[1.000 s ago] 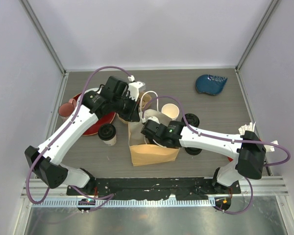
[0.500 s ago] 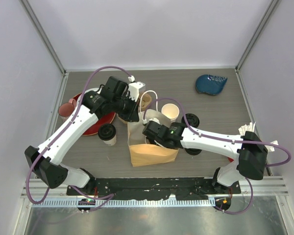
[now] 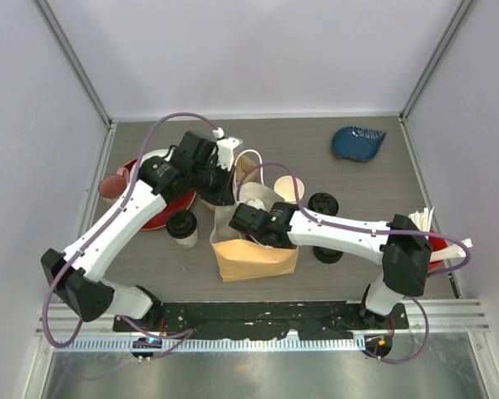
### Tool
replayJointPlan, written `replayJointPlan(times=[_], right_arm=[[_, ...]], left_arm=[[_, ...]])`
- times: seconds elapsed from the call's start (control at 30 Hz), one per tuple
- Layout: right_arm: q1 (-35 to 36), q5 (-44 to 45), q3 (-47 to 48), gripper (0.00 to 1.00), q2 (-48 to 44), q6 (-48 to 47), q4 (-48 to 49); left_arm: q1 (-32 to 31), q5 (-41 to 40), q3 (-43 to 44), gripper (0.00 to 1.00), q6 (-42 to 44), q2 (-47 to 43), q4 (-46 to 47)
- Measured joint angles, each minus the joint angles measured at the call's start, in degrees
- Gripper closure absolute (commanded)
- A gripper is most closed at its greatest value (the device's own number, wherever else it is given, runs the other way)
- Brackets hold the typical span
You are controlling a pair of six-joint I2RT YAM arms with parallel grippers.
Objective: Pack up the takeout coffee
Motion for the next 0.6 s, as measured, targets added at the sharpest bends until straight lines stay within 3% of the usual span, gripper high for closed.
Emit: replayJointPlan(times=[0.33,0.6], right_arm=[[0.9,2.6,1.8,0.99,0.0,2.1,-5.9],[0.1,3.2,2.0,0.99,0.6,1.0,-4.9]], left_arm=[[-0.4,-1.2,0.0,1.00,0.0,-0.2,0.8],[-0.4,-0.4,-0.5,1.00,0.0,-0.7,1.8]])
